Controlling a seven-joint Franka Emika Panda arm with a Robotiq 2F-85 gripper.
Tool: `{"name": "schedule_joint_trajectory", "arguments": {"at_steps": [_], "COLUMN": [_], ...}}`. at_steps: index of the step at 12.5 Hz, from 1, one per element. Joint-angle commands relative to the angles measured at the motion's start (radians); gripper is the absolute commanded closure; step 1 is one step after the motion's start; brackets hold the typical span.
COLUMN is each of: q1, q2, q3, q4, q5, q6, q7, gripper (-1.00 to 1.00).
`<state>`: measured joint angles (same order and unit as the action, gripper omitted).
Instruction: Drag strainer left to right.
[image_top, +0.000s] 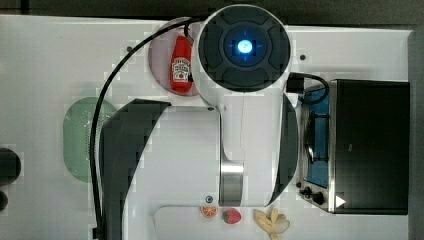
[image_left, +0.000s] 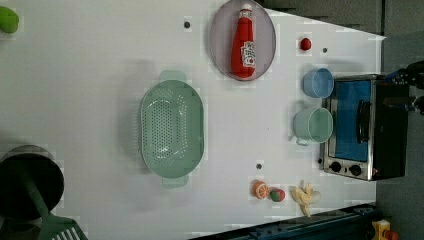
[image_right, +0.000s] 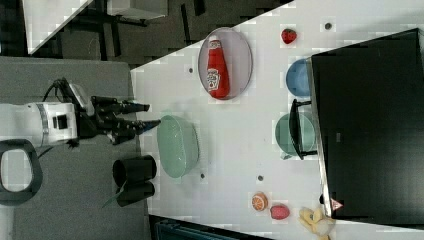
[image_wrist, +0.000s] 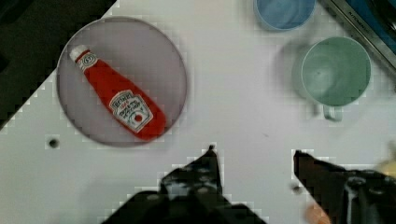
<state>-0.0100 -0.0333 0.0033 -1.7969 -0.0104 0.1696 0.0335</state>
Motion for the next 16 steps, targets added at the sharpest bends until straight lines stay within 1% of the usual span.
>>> {"name": "schedule_joint_trajectory", "arguments": {"at_steps": [1, 3, 6, 8, 10, 13, 16], "q1": [-0.013, -0.012, 0.002, 0.012, 0.013, 0.014, 0.014], "q2": [-0.567, -0.565, -0.542, -0.505, -0.448, -0.328, -0.165], "q3": [-0.037, -0.031, 0.038, 0.127, 0.233, 0.390, 0.518], "q4": [-0.257, -0.261, -0.281, -0.298, -0.313, -0.331, -0.334], "q5": [-0.029, -0.028, 0.000, 0.017, 0.018, 0.018, 0.018], "q6": [-0.245, -0.243, -0.239, -0.200, -0.123, 0.016, 0.168], "q7": [-0.033, -0.033, -0.032, -0.010, 0.056, 0.266, 0.564], "gripper": [-0.59, -1.00, -1.00, -1.00, -1.00, -1.00, -1.00]}}
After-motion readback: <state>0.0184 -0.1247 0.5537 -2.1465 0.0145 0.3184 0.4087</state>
